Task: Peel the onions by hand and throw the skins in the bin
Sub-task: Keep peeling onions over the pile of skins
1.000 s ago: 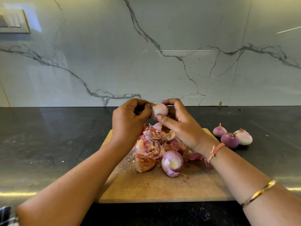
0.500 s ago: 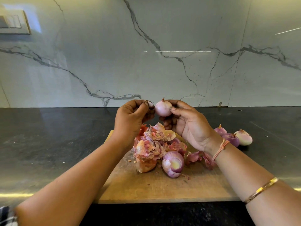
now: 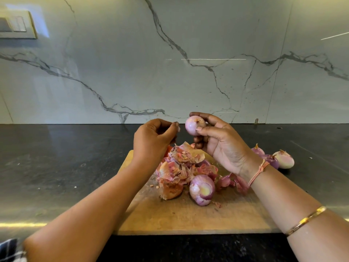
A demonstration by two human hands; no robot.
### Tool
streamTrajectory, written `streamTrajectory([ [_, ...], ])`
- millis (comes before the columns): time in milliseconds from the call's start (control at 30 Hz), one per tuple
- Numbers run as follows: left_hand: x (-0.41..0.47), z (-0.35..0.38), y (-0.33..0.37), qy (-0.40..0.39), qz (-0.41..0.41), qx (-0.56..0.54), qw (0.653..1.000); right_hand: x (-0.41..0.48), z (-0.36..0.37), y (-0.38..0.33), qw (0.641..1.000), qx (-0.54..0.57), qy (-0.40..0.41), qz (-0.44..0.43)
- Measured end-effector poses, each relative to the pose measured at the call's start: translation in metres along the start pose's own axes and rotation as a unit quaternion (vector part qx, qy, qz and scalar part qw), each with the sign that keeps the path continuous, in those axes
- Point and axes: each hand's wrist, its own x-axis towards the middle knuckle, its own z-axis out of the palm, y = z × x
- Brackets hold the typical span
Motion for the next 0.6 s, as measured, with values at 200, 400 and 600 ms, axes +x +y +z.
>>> streamTrajectory([
  [200, -0.0061, 0.0009, 0.0040, -0.057, 0.067, -0.006, 0.996, 0.0003, -0.0009, 0.0033, 1.000, -0.025, -0.015, -0.007],
  [400, -0.0058, -0.0004, 0.0047, -0.072, 0.099, 0.003, 0.992, -0.0008, 0.0000, 0.0044, 0.996, -0.088, -0.019, -0.015],
  [600, -0.0046, 0.0004, 0.0020, -0.047, 0.138, 0.047, 0.988, -0.0014, 0.0020, 0.0060, 0.991, -0.128, -0.015, -0.032],
])
